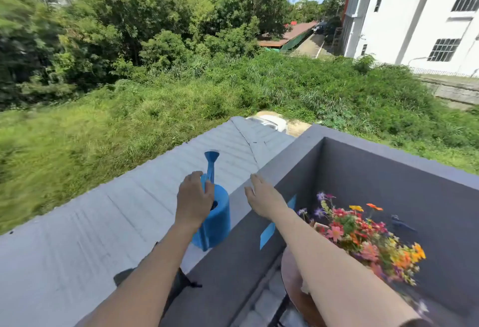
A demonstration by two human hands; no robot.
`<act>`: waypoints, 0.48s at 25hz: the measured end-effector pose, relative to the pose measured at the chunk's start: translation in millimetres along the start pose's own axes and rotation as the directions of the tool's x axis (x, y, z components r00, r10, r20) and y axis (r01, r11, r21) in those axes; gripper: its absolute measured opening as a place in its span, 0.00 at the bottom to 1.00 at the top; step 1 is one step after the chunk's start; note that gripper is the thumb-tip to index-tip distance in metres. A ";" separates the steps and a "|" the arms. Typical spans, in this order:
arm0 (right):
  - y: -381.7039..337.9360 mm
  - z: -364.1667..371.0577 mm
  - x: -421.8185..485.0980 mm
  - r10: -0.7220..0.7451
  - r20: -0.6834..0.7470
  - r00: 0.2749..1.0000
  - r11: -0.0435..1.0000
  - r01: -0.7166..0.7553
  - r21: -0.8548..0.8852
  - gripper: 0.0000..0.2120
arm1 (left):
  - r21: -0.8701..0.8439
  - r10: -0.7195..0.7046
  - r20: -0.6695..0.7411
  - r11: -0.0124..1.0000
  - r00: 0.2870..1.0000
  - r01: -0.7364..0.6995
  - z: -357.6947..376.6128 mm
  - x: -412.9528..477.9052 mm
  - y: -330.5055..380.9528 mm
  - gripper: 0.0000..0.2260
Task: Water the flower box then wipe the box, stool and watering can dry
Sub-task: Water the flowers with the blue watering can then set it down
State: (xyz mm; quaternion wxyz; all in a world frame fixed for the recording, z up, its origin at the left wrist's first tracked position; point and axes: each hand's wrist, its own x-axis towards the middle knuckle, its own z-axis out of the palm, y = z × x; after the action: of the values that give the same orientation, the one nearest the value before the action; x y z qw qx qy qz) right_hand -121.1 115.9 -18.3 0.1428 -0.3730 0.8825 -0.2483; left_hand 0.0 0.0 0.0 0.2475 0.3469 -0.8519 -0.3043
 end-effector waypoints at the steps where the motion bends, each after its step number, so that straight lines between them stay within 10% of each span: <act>1: -5.2 7.9 3.8 0.022 0.021 1.000 0.999 -0.023 0.033 0.27 | -0.027 -0.071 -0.043 0.997 0.997 0.070 1.1 -4.1 -7.4 0.17; 12: -19.5 70.8 25.7 -0.009 0.063 0.998 0.964 -0.008 0.266 0.26 | -0.328 -0.264 -0.124 0.921 0.957 0.211 33.7 -40.3 -5.9 0.12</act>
State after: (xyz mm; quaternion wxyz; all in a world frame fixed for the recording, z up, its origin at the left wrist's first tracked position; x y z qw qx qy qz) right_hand -96.2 62.0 -68.6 0.2198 -0.3583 0.8361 -0.3526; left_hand 6.9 38.2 -35.9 0.3299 0.4287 -0.7213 -0.4326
